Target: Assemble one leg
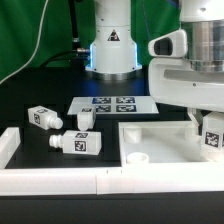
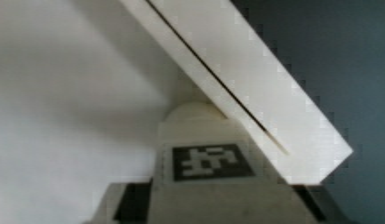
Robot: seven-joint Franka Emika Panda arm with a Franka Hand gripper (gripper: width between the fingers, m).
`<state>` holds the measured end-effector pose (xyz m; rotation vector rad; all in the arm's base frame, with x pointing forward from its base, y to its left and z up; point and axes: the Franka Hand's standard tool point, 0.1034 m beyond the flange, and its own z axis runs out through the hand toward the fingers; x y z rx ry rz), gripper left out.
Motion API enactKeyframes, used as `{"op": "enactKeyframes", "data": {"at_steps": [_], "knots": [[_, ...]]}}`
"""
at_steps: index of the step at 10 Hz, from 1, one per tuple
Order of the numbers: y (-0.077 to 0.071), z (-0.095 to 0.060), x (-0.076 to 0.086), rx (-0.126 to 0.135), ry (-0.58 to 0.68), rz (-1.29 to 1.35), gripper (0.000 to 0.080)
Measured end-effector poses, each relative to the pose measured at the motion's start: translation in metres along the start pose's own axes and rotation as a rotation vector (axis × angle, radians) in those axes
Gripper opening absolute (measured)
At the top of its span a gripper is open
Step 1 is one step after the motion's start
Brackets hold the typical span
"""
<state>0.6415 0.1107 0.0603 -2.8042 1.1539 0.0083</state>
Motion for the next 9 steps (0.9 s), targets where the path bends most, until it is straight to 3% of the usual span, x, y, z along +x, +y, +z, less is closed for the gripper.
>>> {"op": "enactKeyframes", "data": {"at_steps": [4,6,9], "knots": [[-0.0026,-0.0003,-0.0002,-0.011,-0.011,0.574,0.0282],[-0.0032,-0.0007,0.0023,0.006,-0.032,0.949,0.0282],[-0.0032,-0.0009,0.0025,0.018,-0.018,1.13,0.0284]]}}
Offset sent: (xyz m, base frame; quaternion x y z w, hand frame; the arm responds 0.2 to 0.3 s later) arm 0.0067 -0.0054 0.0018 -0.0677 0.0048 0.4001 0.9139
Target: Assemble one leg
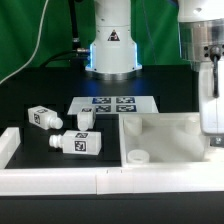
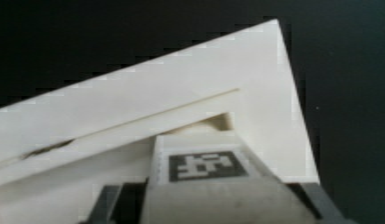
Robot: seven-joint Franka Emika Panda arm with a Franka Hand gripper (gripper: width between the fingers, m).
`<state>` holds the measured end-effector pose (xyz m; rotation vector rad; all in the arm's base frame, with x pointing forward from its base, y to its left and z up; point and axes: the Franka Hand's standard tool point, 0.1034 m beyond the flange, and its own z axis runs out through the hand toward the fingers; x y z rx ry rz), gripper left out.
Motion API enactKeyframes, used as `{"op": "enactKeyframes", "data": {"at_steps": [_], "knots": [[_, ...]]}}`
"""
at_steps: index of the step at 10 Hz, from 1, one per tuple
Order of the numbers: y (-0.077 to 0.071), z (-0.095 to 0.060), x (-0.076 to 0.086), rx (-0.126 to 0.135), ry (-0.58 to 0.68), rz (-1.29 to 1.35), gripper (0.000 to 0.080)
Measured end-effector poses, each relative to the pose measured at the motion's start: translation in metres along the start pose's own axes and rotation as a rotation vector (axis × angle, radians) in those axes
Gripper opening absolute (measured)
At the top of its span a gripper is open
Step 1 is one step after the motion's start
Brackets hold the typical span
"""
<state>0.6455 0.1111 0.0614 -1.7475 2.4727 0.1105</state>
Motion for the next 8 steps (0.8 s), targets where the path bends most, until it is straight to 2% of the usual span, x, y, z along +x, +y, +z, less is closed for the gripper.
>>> {"op": "enactKeyframes", "data": {"at_steps": [2,3,4,5,6,7,8], "knots": [[0.001,0.001,0.0,-0.002,0.001,0.0,0.0298],[0.0,0.002,0.0,0.0,0.001,-0.002,0.0475],[0.0,0.001,0.0,0.002,0.001,-0.004,0.0589],[-0.002,-0.009,-0.003,0.013,-0.009,-0.036,0.0589],[-0.003,-0.028,-0.007,0.027,-0.025,-0.067,0.0639],[-0.005,-0.045,-0.008,0.043,-0.04,-0.073,0.0647],[-0.007,-0.052,-0.009,0.036,-0.046,-0.075,0.0647]]}}
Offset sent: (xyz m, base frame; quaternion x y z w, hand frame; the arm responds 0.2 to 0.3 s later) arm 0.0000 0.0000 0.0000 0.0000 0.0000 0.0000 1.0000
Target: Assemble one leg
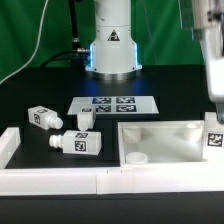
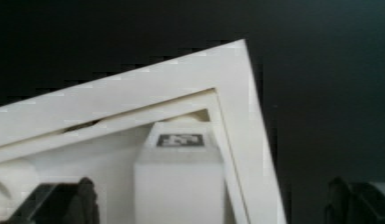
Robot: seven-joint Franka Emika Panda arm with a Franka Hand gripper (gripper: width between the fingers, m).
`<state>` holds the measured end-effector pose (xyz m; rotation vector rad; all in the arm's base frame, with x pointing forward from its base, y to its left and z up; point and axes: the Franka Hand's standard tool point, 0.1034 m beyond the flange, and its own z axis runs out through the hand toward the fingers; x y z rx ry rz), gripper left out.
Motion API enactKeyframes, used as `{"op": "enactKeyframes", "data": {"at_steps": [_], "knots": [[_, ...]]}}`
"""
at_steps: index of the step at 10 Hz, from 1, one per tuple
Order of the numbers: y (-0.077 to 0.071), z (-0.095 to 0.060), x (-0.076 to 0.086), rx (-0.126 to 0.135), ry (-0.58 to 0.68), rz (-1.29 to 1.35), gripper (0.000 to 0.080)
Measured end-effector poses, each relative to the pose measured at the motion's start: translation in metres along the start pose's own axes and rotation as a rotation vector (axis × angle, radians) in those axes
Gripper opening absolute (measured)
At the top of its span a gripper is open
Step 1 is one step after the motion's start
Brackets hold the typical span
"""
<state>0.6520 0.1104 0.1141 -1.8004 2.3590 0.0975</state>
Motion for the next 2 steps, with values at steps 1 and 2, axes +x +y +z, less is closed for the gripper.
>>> {"op": "enactKeyframes", "data": {"at_steps": [1,2], "knots": [[-0.0006,0.0019,0.0,0.005,0.001,-0.001,0.0647],[0.0001,0.0031,0.0,0.003,0.003,-0.002,0.0649]]}}
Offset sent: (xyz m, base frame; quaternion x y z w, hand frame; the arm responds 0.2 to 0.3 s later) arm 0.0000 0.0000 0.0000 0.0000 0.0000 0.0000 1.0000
